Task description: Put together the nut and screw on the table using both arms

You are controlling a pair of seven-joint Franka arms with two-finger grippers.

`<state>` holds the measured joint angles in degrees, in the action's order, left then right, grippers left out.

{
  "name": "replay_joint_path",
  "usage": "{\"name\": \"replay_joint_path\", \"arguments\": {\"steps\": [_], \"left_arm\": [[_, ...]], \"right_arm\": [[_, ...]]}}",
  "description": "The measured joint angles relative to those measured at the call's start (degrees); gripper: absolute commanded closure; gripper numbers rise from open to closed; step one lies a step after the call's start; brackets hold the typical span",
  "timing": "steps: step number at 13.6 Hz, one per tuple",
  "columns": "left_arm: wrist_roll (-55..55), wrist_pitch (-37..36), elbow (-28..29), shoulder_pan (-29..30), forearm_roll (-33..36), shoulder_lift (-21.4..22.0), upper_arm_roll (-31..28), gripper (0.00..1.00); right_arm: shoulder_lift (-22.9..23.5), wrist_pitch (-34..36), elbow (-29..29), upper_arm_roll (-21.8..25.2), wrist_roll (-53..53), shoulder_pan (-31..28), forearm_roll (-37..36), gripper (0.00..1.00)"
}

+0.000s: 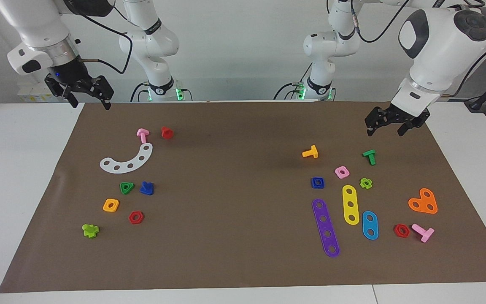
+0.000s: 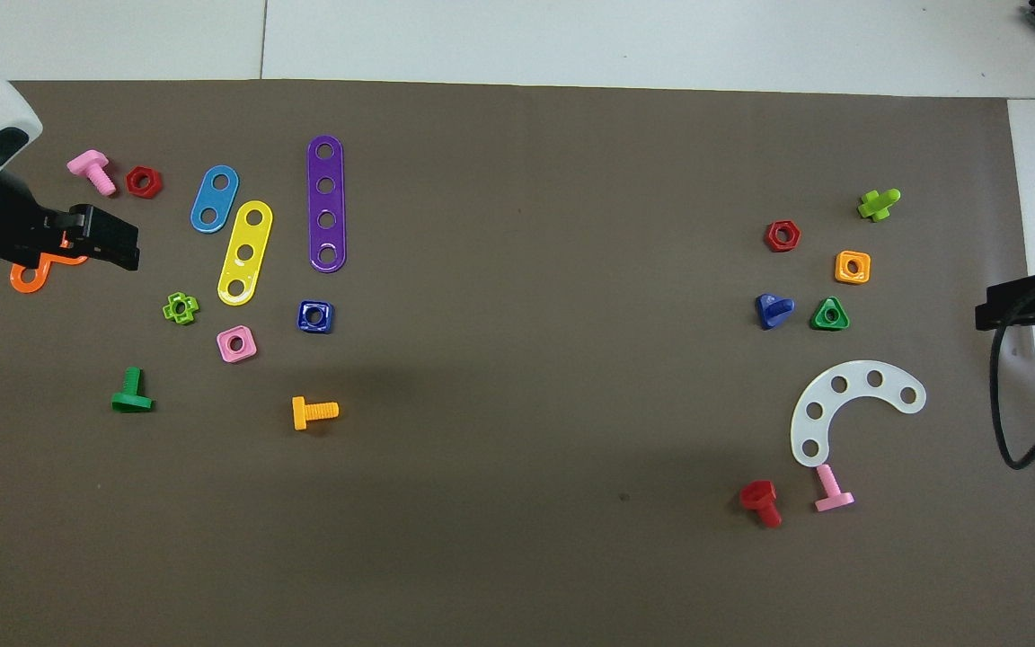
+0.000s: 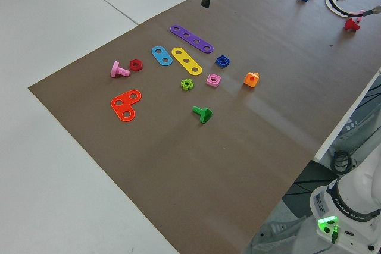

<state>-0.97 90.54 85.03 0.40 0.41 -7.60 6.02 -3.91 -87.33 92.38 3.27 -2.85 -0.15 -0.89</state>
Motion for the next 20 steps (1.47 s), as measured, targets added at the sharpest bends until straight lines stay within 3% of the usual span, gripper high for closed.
{"name": "replay_joint_path", "arguments": {"steps": [5, 10, 14, 20], "left_arm": [[0.0, 0.0, 0.0, 0.0, 0.0, 0.0, 0.0, 0.00], [0.0, 0.0, 0.0, 0.0, 0.0, 0.0, 0.0, 0.00], [0.0, 0.0, 0.0, 0.0, 0.0, 0.0, 0.0, 0.00], [0.0, 0.0, 0.0, 0.0, 0.0, 1.4, 0.0, 0.00]], "right_arm": [[0.0, -0.2, 0.3, 0.0, 0.0, 0.0, 0.0, 0.00], [0.0, -6.6, 5.6, -0.2, 0.0, 1.9, 0.1, 0.00], [2.4, -21.1, 14.6, -0.5, 0.0, 5.4, 0.4, 0.00], [15.0, -40.2, 21.8, -0.4, 4.0, 6.8, 0.4, 0.02]]}}
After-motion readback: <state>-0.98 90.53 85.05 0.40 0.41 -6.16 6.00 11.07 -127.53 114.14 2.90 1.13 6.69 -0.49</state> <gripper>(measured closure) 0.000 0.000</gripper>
